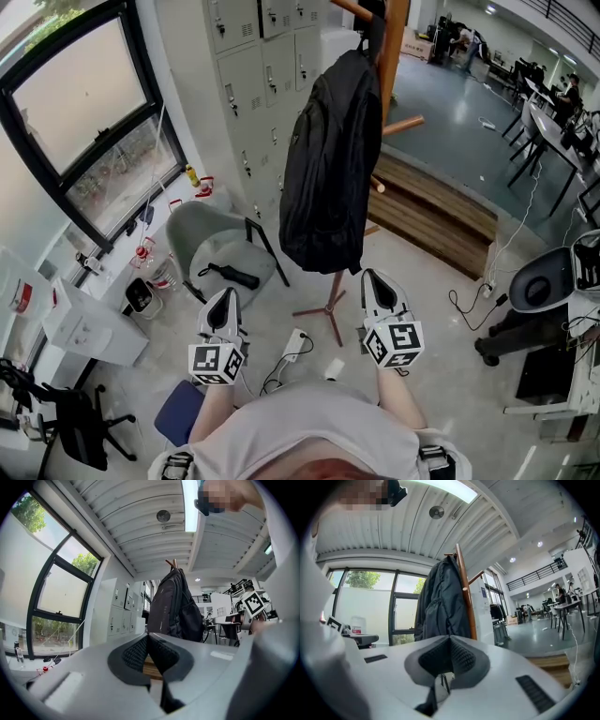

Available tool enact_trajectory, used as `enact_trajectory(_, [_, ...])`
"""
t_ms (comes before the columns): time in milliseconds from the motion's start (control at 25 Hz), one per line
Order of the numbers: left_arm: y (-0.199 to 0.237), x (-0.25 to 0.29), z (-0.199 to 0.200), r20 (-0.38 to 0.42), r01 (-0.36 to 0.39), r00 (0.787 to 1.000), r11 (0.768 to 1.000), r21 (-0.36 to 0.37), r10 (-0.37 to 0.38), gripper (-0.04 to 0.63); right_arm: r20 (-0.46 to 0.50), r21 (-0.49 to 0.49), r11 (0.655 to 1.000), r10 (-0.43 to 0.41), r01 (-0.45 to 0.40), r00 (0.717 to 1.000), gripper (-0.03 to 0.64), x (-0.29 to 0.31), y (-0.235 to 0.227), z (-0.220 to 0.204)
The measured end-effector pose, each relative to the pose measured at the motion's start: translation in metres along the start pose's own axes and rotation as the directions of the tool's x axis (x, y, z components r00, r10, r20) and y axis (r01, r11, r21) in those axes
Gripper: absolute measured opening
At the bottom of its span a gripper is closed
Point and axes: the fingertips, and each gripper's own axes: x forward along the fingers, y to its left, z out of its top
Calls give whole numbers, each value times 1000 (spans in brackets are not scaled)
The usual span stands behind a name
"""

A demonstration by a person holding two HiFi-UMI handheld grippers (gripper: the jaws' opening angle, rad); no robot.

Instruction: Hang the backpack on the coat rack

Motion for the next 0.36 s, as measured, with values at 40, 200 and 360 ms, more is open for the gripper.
enact_trajectory(40, [1, 0, 0, 1, -3, 1000, 1000, -4, 3, 11, -1, 3, 1000, 1, -1, 1000, 9, 1, 0, 0])
enact_trajectory(200, [0, 2, 1, 10, -6, 1000, 1000, -2, 6, 11, -11, 17, 1000, 0, 0, 1000, 9, 2, -1, -3])
enact_trajectory(360, [1, 5, 3, 11, -4, 1000, 1000, 2, 4, 11, -17, 18, 1000, -3, 3, 1000, 9, 4, -3, -3])
